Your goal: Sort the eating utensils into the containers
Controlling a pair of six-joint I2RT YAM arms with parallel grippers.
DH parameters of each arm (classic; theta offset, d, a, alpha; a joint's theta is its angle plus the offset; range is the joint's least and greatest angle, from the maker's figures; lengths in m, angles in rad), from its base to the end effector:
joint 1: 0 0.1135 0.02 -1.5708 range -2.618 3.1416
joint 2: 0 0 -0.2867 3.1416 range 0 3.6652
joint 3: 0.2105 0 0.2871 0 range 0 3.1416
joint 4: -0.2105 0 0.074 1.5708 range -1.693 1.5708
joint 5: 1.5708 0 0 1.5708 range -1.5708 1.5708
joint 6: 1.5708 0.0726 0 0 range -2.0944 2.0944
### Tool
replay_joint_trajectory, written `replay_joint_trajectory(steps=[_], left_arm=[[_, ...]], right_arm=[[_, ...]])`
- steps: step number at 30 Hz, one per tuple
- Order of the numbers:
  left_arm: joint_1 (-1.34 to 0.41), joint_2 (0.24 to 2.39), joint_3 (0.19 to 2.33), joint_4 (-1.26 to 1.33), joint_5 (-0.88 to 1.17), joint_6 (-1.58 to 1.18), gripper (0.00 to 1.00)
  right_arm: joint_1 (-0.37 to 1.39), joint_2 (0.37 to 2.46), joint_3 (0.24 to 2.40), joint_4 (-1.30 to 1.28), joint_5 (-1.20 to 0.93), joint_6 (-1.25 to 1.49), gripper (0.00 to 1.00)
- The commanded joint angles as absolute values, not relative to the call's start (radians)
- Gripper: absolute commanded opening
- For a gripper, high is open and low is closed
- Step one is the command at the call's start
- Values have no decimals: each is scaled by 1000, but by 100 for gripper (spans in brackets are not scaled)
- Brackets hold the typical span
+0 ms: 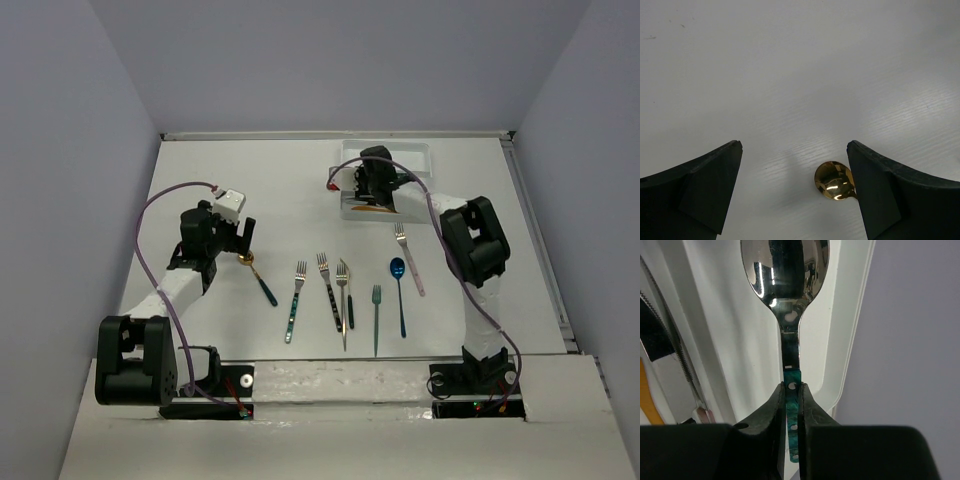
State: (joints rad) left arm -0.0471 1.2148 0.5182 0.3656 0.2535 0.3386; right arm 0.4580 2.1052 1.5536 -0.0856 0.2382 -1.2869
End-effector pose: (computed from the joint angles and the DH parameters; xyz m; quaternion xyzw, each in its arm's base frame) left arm 0.3092 -0.0328 0.2012 0.2268 0.7784 -0.0181 0.5851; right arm 0.5034 0.2290 0.1782 -0.6447 0.6111 -0.2771 0.3663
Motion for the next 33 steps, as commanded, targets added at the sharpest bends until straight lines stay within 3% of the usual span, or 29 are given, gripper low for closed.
replay_joint_trajectory(steps=[1, 13, 18, 23, 30, 33], left_arm=[[-40, 1206, 506, 437, 250, 344, 99], [-38, 1207, 506, 440, 247, 341, 99], [-37, 1212, 509, 439, 242, 339, 99], [-37, 1210, 509, 439, 245, 339, 99], [-37, 1212, 508, 439, 249, 341, 99], [-37, 1219, 514, 437, 250, 341, 99]], right_arm=[[457, 2141, 1548, 20, 242, -1362, 0], [430, 2144, 1482, 57, 261, -1374, 5], [420, 2137, 1459, 81, 284, -1365, 19], [420, 2111, 1479, 98, 278, -1324, 43], [420, 2043, 1496, 109, 305, -1249, 48], [411, 2000, 1560, 126, 351, -1004, 48]])
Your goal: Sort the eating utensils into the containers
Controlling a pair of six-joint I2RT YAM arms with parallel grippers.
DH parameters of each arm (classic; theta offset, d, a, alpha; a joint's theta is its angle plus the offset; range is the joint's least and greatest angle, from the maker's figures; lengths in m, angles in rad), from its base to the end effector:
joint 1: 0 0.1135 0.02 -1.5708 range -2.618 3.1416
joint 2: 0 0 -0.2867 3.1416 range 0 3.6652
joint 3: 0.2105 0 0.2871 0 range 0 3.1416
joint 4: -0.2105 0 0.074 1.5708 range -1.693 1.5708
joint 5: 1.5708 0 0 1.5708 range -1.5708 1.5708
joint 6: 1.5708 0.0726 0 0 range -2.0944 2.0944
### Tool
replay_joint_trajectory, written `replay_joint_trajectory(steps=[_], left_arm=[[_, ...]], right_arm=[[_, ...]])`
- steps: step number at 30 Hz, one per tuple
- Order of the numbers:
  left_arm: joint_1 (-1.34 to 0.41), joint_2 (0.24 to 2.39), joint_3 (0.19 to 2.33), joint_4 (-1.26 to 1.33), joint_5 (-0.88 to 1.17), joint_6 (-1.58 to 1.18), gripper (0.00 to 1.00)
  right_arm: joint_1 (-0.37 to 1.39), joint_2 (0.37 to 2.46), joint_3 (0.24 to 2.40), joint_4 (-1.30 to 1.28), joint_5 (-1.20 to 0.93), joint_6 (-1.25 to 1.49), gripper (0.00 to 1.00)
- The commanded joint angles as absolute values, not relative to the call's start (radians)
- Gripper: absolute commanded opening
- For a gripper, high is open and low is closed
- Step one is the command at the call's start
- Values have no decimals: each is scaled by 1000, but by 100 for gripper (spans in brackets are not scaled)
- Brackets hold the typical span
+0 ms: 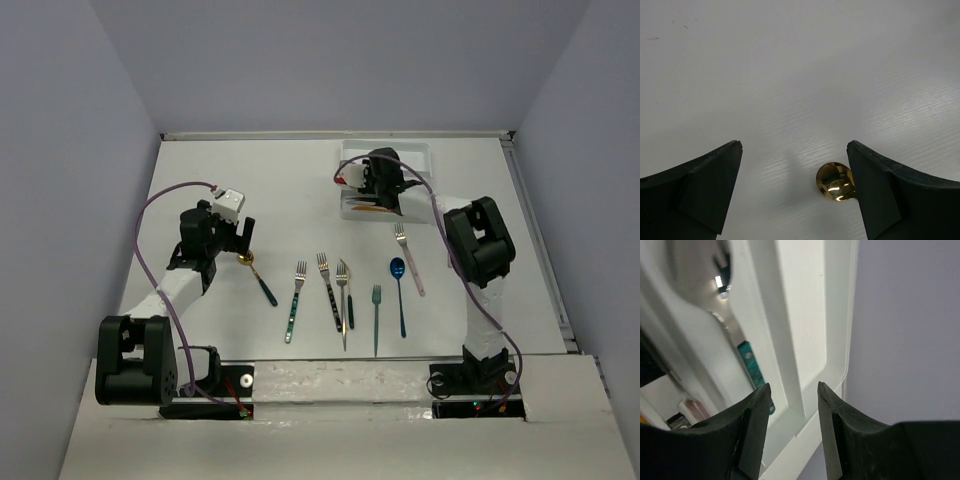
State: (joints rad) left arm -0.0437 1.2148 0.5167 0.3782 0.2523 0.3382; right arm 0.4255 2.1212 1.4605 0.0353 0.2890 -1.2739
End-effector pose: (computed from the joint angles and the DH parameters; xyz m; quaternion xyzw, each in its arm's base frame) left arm 0.3096 -0.0317 0.2023 0.2250 0.7757 -0.0157 0.5895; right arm 0.5048 0.2061 0.1489 -0.6185 0.6309 -0.3023 0.3578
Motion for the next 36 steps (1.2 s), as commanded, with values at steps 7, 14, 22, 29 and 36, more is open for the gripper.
replay_joint_trajectory(steps=[7, 14, 22, 29, 36], left_arm=[[-35, 1223, 506, 433, 279, 347, 99], [-35, 1213, 495, 433, 304, 354, 99], [-34, 1195, 482, 430, 322, 356, 99], [-34, 1201, 466, 440, 334, 365, 99], [-31, 1203, 457, 451, 330, 360, 99]], right_arm=[[189, 1769, 1500, -128, 385, -76, 86], [-76, 1704, 1273, -402, 117, 316, 90], [-104, 1720, 1186, -408, 9, 273, 68], [-104, 1726, 1120, -423, -25, 232, 60], [-31, 1816, 1135, -474, 139, 221, 48]])
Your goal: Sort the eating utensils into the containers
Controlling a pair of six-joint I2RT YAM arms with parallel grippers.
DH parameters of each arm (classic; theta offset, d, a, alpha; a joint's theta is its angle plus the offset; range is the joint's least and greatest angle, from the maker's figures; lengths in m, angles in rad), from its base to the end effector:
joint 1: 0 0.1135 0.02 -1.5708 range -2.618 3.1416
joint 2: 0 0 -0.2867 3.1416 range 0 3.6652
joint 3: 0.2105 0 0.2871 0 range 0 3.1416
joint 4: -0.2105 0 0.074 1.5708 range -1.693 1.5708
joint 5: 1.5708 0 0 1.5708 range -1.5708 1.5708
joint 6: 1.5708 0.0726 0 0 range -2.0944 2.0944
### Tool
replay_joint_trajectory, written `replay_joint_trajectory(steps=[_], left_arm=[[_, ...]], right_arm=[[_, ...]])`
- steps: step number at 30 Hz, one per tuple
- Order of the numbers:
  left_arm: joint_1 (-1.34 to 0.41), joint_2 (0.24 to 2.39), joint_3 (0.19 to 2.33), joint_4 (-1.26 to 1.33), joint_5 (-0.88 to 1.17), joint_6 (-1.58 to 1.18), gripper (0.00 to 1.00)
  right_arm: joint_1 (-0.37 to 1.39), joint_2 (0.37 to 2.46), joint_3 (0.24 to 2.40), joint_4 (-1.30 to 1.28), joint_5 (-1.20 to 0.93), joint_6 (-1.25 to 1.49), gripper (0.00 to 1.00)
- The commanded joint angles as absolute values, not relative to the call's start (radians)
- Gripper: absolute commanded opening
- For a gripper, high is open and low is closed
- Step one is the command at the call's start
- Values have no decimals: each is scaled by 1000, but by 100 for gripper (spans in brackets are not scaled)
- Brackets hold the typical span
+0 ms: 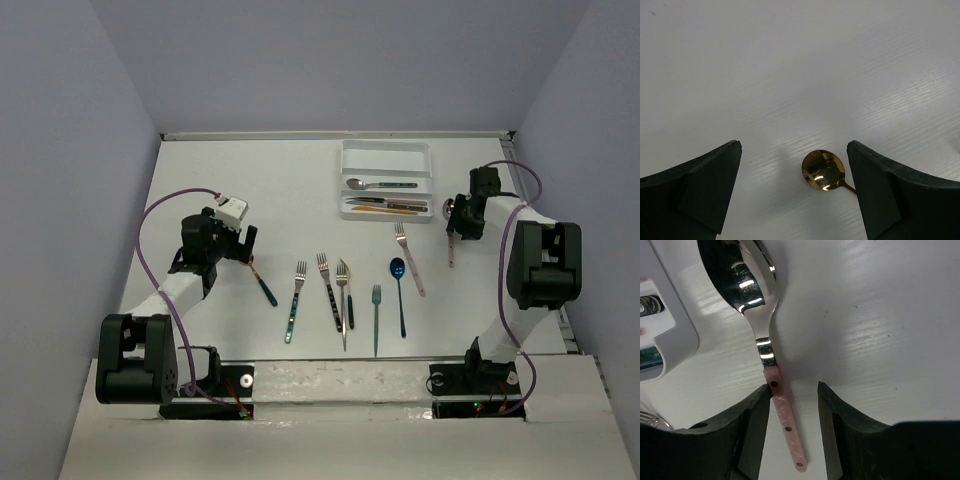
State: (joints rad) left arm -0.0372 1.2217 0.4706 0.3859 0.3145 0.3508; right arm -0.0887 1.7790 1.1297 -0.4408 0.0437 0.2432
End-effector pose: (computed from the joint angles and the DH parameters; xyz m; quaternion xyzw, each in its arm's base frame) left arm 0.3007 -0.0337 0.1841 0.2440 0.7812 -0.0400 0.5732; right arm 0.4050 -0.0392 0.1421 0.1655 0.9568 -0.0028 0.2389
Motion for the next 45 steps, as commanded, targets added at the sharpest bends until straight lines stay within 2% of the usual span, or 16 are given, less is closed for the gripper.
replay_joint_trajectory(steps=[1, 5, 8, 11, 12, 13, 16, 20, 25, 26, 27, 29, 32, 37, 45], left_arm=[[-29, 1200, 457, 454, 331, 360, 99], [-28, 1198, 449, 462, 333, 360, 99], [-23, 1198, 443, 469, 337, 359, 99], [-17, 1197, 423, 501, 353, 364, 99], [-15, 1197, 401, 515, 353, 365, 99], [-12, 1193, 388, 546, 350, 362, 99], [-9, 1169, 371, 569, 331, 347, 99], [28, 1155, 353, 649, 330, 313, 99], [40, 1161, 328, 770, 322, 241, 99], [38, 1163, 325, 831, 325, 226, 99], [38, 1166, 327, 851, 333, 201, 99], [38, 1177, 324, 932, 345, 172, 99], [38, 1190, 272, 1090, 336, 153, 99], [66, 1201, 256, 1123, 334, 134, 99], [69, 1233, 287, 1098, 302, 118, 99]], right_arm=[[-19, 1819, 1140, -476, 150, 222, 48], [-5, 1851, 1161, -501, 222, 235, 47], [-5, 1891, 1181, -526, 298, 252, 42], [-5, 1894, 1174, -517, 316, 264, 22], [-5, 1884, 1169, -511, 331, 267, 4], [-5, 1873, 1166, -503, 348, 265, 0], [-5, 1789, 1163, -471, 489, 256, 0], [6, 1634, 1213, -373, 555, 134, 0], [187, 1526, 1265, -21, 601, -294, 0], [224, 1534, 1269, 118, 589, -383, 0], [256, 1545, 1270, 173, 542, -560, 0], [333, 1589, 1270, 269, 470, -706, 0], [393, 1649, 1252, 297, 301, -973, 0], [419, 1733, 1226, 307, 193, -1153, 0], [428, 1865, 1212, 334, 213, -1365, 0]])
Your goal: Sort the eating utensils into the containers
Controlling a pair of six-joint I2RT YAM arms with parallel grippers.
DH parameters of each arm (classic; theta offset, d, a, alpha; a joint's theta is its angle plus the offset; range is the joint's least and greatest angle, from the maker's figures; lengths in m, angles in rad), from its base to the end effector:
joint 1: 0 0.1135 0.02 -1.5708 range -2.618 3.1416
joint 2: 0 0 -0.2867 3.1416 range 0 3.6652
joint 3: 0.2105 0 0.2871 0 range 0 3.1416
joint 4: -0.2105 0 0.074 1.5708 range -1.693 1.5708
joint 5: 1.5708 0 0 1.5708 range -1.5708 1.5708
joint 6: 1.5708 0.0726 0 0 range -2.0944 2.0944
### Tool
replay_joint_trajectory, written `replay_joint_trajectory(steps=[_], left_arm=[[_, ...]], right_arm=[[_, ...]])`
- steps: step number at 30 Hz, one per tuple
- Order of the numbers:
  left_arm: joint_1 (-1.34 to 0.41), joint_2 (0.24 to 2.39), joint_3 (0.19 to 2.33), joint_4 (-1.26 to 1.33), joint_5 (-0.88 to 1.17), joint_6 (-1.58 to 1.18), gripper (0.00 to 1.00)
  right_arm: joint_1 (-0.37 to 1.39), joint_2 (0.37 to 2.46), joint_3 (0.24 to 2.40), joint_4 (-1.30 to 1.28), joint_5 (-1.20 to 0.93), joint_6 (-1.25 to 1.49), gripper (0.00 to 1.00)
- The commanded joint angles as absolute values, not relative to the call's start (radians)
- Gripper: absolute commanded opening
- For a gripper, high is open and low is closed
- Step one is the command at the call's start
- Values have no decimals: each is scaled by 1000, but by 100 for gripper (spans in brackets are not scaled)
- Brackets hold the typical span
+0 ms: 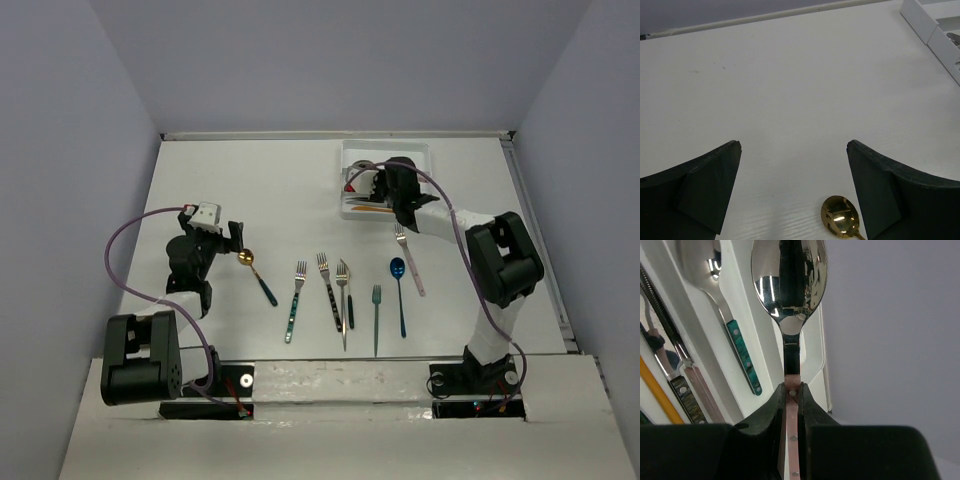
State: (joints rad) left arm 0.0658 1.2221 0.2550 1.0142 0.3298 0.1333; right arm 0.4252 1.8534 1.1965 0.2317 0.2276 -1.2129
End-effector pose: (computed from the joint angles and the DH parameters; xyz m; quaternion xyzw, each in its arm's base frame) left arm 0.2743 -0.0055 0.1926 0.1417 0.6765 -0.0418 0.7215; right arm 0.4538 0.1875 0.2052 -0.5679 0.6152 -0.2948 0.4606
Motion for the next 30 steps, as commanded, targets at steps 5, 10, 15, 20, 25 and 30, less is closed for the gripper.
replay_joint_trajectory(steps=[5, 10, 15, 20, 25, 30], left_arm=[[69, 1236, 291, 1094, 298, 115, 99], [71, 1235, 290, 1097, 293, 115, 99], [71, 1232, 287, 1100, 288, 114, 99], [71, 1235, 290, 1098, 287, 112, 99], [71, 1235, 290, 1097, 287, 112, 99], [69, 1235, 287, 1097, 290, 114, 99]], right_arm=[[428, 1950, 1258, 336, 209, -1408, 0], [428, 2071, 1362, 336, 228, -1434, 0], [428, 2135, 1414, 337, 227, -1427, 1], [428, 2118, 1375, 347, 230, -1451, 14], [428, 2091, 1342, 373, 233, -1465, 25], [428, 2054, 1325, 385, 233, -1454, 38]])
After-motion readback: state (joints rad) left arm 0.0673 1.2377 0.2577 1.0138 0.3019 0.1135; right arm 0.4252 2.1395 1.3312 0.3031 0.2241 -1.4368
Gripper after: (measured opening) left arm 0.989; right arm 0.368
